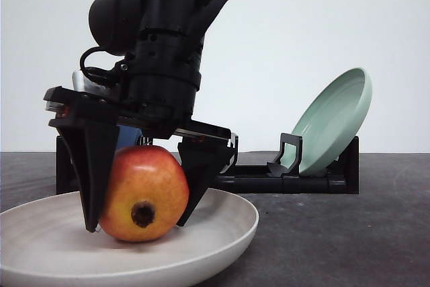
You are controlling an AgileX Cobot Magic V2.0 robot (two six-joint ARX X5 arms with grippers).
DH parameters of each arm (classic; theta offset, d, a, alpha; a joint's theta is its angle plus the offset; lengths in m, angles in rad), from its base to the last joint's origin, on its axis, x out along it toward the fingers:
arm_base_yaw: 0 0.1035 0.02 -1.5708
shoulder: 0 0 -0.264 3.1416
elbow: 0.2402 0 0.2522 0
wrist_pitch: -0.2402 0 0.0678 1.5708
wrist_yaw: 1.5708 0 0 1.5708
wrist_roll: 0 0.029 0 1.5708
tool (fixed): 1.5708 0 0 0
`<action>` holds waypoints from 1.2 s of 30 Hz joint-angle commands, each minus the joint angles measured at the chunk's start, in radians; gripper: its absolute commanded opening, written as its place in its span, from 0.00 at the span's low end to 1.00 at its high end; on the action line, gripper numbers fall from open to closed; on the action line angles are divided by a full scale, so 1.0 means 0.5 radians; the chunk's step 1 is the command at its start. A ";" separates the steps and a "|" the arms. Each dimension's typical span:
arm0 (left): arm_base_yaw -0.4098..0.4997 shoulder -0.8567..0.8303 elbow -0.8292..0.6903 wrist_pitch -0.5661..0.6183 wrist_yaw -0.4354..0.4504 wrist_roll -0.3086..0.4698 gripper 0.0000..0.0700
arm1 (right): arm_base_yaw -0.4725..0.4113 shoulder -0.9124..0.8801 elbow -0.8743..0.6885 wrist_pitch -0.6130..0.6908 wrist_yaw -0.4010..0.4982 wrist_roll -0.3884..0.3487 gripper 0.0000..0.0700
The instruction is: Place pomegranate in white plate
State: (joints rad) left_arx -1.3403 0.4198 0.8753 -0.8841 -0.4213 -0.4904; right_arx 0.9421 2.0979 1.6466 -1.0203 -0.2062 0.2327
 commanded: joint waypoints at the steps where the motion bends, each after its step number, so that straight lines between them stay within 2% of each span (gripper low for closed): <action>1: -0.030 0.006 0.012 0.019 -0.010 0.021 0.78 | 0.027 0.039 0.043 0.002 -0.003 -0.032 1.00; 9: -0.030 0.006 0.012 0.018 -0.010 0.012 0.78 | -0.013 -0.083 0.055 -0.040 -0.002 -0.097 1.00; 16: -0.030 0.006 0.012 0.018 -0.010 0.011 0.78 | -0.101 -0.539 0.061 -0.204 0.006 -0.165 1.00; 22: -0.030 0.007 0.012 0.019 -0.018 0.016 0.78 | -0.154 -1.056 0.026 -0.548 0.303 -0.177 1.00; 25: -0.030 0.007 0.012 0.021 -0.094 0.021 0.78 | -0.165 -1.340 -0.054 -0.599 0.381 -0.177 1.00; 31: -0.030 0.007 0.012 0.025 -0.251 0.021 0.78 | -0.165 -2.049 -0.475 -0.433 0.416 -0.167 1.00; 33: -0.030 0.007 0.012 0.034 -0.275 0.021 0.78 | -0.165 -2.328 -0.674 -0.298 0.416 -0.159 1.00; 36: -0.030 0.008 0.012 0.053 -0.280 0.020 0.78 | -0.165 -2.729 -0.980 0.013 0.430 -0.042 1.00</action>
State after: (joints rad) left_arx -1.3403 0.4194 0.8753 -0.8737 -0.5526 -0.4900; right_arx 0.8505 0.7812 1.1797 -1.0622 0.0040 0.1741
